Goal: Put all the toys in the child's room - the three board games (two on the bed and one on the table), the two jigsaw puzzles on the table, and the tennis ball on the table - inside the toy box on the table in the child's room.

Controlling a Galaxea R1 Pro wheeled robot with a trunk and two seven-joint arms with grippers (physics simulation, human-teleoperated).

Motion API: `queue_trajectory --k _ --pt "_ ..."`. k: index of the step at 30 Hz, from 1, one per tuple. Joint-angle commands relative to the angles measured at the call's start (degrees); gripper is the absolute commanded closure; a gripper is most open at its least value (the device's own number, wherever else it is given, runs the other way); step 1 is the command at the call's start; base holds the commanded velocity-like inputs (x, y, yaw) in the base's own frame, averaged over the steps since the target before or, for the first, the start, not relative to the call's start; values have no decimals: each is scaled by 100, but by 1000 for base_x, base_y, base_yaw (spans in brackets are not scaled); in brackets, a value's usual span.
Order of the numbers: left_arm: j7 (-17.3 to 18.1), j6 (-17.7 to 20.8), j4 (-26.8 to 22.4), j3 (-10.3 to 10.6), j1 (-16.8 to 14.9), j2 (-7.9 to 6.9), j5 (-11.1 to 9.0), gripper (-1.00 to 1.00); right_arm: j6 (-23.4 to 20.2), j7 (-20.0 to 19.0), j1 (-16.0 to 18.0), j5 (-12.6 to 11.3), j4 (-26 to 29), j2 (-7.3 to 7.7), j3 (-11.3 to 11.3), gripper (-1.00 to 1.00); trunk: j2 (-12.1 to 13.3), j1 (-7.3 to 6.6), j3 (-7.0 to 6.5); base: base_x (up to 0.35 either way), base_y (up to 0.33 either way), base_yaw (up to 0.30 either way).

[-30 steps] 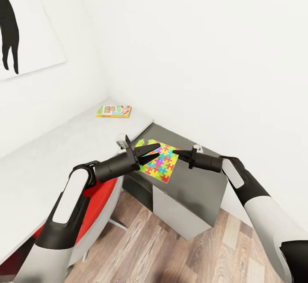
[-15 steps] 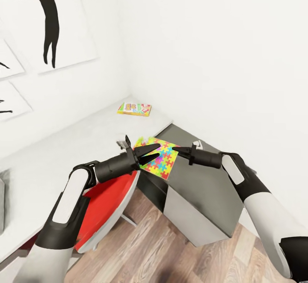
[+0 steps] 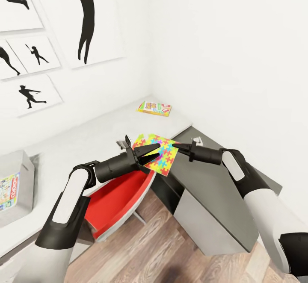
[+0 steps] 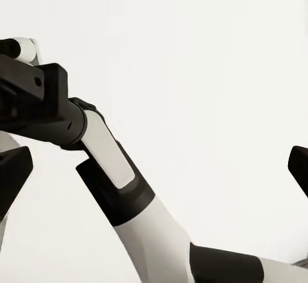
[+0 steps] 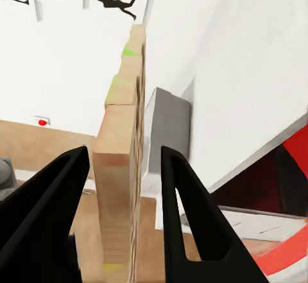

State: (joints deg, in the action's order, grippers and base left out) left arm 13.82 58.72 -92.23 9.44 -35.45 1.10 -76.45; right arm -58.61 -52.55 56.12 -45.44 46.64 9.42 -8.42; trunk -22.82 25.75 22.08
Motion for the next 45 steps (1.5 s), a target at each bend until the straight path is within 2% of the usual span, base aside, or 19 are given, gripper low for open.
queue_trajectory --k 1,8,15,20,32,40,45 --pt "53 16 4 -4 -6 4 52 -100 -18 -19 5 -9 0 7 -12 100 -10 3 9 0 0 287" --pt "170 26 4 -5 -24 10 49 -100 -17 118 69 -14 2 13 -7 100 -10 3 9 0 0 287" --pt "310 26 4 16 -189 9 49 -100 -13 161 90 -16 3 17 -2 100 -10 3 9 0 0 287" --pt "350 25 4 16 -229 -8 50 -100 -11 200 177 -13 7 10 91 100 -10 3 9 0 0 287" --pt "373 25 4 6 -227 -46 47 -100 -13 508 578 -16 21 7 288 100 -10 3 9 0 0 288" --pt "387 25 4 2 -221 -66 50 -100 -13 544 647 -16 27 7 306 100 -10 3 9 0 0 288" --pt "405 25 4 -6 -192 -142 51 -100 -16 556 670 -15 30 7 312 100 -10 3 9 0 0 289"
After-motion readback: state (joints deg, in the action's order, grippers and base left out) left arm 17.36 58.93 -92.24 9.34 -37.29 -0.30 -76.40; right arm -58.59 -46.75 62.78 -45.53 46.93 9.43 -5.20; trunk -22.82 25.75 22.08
